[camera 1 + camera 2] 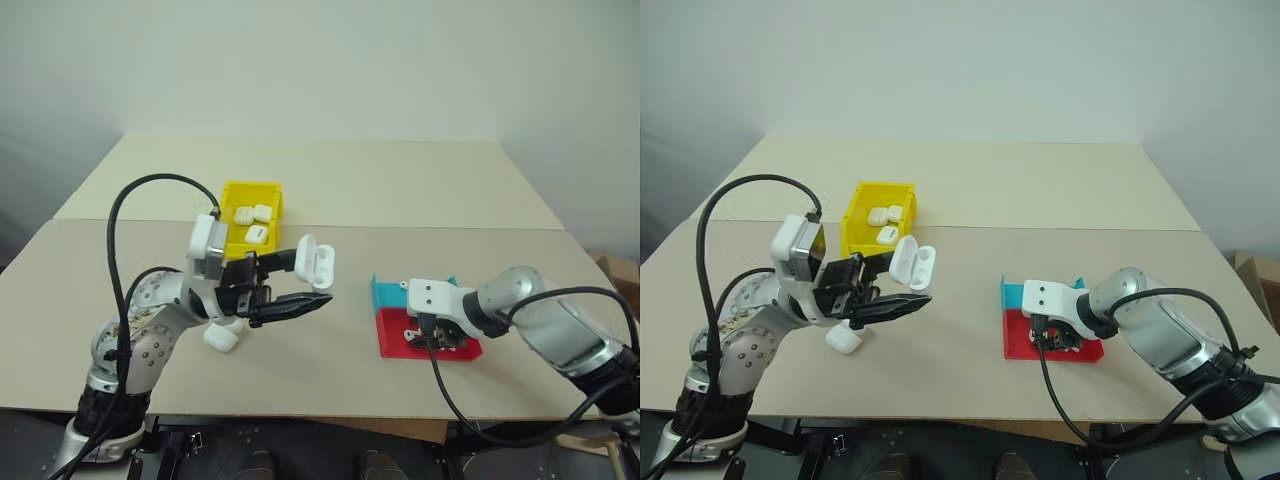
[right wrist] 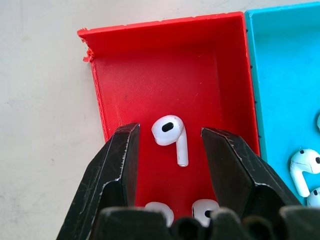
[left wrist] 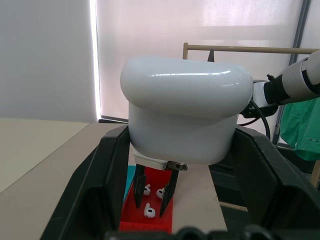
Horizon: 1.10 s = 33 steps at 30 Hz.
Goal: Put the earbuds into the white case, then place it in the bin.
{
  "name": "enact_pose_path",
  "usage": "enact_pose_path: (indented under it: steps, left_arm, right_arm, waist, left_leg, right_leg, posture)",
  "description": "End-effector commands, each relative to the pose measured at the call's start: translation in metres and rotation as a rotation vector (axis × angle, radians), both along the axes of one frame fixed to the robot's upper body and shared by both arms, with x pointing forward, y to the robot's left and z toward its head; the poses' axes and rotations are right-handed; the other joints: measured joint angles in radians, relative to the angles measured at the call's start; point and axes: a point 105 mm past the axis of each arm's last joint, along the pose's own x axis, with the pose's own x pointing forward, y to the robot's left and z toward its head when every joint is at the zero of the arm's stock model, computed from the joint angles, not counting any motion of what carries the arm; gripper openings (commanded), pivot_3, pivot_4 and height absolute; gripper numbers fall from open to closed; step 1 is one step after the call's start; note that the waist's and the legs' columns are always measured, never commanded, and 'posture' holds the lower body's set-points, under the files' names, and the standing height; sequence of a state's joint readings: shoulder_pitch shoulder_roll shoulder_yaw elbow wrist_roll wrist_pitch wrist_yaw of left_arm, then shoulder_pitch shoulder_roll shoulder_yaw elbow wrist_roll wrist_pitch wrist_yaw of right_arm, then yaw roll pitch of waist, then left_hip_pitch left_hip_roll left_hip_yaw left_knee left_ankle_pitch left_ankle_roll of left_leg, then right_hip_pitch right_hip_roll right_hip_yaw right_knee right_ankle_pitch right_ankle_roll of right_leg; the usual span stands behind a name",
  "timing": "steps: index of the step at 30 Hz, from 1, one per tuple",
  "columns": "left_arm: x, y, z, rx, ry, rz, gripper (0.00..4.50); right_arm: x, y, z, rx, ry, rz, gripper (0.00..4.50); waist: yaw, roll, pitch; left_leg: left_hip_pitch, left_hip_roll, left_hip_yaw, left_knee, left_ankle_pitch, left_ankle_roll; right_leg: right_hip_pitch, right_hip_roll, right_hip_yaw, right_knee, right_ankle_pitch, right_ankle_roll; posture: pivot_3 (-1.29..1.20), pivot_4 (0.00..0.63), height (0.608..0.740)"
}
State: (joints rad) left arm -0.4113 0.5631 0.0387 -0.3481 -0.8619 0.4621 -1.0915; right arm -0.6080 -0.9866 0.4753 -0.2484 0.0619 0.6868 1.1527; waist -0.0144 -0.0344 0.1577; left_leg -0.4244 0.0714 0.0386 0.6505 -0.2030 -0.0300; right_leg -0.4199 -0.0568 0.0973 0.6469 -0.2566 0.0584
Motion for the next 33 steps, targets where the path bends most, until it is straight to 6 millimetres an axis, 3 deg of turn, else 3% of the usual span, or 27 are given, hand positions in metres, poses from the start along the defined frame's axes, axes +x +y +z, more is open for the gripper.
enact_pose_path:
  steps: [1, 3, 6, 11, 12, 22, 28, 33]
  left_arm:
    - [-0.008, -0.002, 0.005, 0.010, -0.044, -0.010, 2.76]
    - [-0.007, 0.000, 0.006, 0.011, -0.045, -0.006, 2.76]
    - [-0.008, 0.001, 0.006, 0.011, -0.048, -0.003, 2.76]
    - [-0.009, 0.001, 0.005, 0.014, -0.049, -0.001, 2.76]
    - [-0.008, 0.001, 0.005, 0.014, -0.048, 0.000, 2.76]
    - [-0.008, 0.002, 0.005, 0.021, -0.047, -0.008, 2.76]
    - [-0.007, 0.003, 0.007, 0.027, -0.055, -0.014, 2.76]
    - [-0.008, 0.002, 0.007, 0.026, -0.056, -0.022, 2.76]
  right_arm:
    - [0.003, 0.001, 0.009, 0.002, -0.036, 0.022, 2.41]
    - [0.002, 0.001, 0.006, -0.002, -0.028, 0.026, 2.41]
    - [0.001, 0.001, 0.003, -0.005, -0.017, 0.031, 1.80]
    - [0.001, 0.003, 0.002, 0.001, -0.012, 0.030, 0.08]
    - [0.001, 0.003, 0.002, 0.001, -0.012, 0.029, 0.03]
    - [-0.002, 0.000, 0.007, 0.011, -0.034, 0.019, 0.03]
    - [-0.005, -0.003, 0.028, 0.068, -0.084, 0.042, 0.03]
    - [-0.013, -0.006, 0.036, 0.079, -0.094, 0.053, 1.65]
  waist:
    - [0.000, 0.000, 0.000]
    - [-0.001, 0.000, 0.000]
    - [-0.001, 0.000, 0.000]
    - [-0.001, 0.000, 0.000]
    - [0.000, 0.000, 0.000]
    - [-0.001, 0.000, 0.000]
    - [0.001, 0.000, 0.000]
    - [0.000, 0.000, 0.000]
  left_leg:
    - [0.000, 0.000, 0.000, 0.000, 0.000, 0.000]
    - [0.000, 0.000, 0.000, 0.000, 0.000, 0.000]
    - [0.000, 0.000, 0.000, 0.000, 0.000, 0.000]
    - [0.000, 0.000, 0.000, 0.000, 0.000, 0.000]
    - [0.000, 0.000, 0.000, 0.000, 0.000, 0.000]
    - [0.000, 0.000, 0.000, 0.000, 0.000, 0.000]
    - [0.000, 0.000, 0.000, 0.000, 0.000, 0.000]
    - [0.000, 0.000, 0.000, 0.000, 0.000, 0.000]
  right_leg:
    - [0.000, 0.000, 0.000, 0.000, 0.000, 0.000]
    - [0.000, 0.000, 0.000, 0.000, 0.000, 0.000]
    - [0.000, 0.000, 0.000, 0.000, 0.000, 0.000]
    - [0.000, 0.000, 0.000, 0.000, 0.000, 0.000]
    - [0.000, 0.000, 0.000, 0.000, 0.000, 0.000]
    - [0.000, 0.000, 0.000, 0.000, 0.000, 0.000]
    - [0.000, 0.000, 0.000, 0.000, 0.000, 0.000]
    - [0.000, 0.000, 0.000, 0.000, 0.000, 0.000]
  posture:
    - [0.00, 0.150, 0.740]
    - [0.00, 0.150, 0.740]
    - [0.00, 0.150, 0.740]
    - [0.00, 0.150, 0.740]
    - [0.00, 0.150, 0.740]
    - [0.00, 0.150, 0.740]
    - [0.00, 0.150, 0.740]
    - [0.00, 0.150, 0.740]
